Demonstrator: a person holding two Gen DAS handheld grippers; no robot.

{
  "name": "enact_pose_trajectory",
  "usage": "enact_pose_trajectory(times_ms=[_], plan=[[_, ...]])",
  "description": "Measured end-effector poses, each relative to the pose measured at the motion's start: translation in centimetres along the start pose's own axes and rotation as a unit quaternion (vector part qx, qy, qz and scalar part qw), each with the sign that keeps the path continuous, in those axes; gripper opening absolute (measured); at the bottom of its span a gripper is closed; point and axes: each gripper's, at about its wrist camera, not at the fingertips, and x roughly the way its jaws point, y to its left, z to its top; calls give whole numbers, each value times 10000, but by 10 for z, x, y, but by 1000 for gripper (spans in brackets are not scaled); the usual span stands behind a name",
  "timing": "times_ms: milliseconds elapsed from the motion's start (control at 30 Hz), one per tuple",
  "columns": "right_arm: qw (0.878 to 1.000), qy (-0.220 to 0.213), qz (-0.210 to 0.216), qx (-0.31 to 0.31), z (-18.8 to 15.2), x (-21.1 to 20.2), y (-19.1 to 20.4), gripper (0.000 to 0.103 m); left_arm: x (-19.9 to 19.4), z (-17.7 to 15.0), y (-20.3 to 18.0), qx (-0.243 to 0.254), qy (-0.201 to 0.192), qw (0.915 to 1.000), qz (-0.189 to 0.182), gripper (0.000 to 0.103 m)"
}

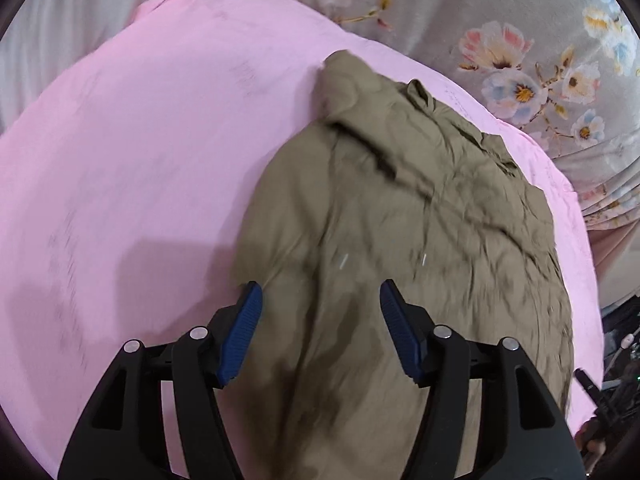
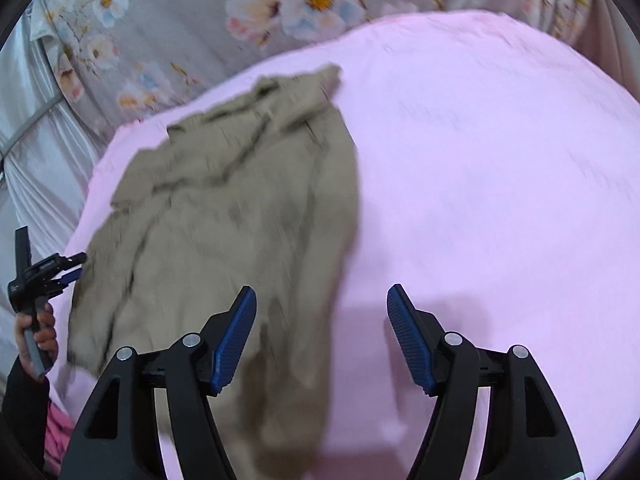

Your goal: Fold large clothes

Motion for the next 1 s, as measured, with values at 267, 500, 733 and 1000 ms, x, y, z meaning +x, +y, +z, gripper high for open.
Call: enact_pose_trajectory(times_ms=[267,500,733,1000], plan=[[9924,30,1002,707,-47,-12,4,69,-23,-61,15,-281,100,9994,200,64],[9906,-3,1244,577,-51,1,37,64,-19,-73,-16,-51,209,9998,-35,38],[9843,-634,1645,122,-48,-53,52,12,-76,-75,-35,190,-280,9989,-311,7],[9539,-1775,2386,-412,-49,-184,62,11,-227,-92,-52,508,-1228,9866,-943,7]])
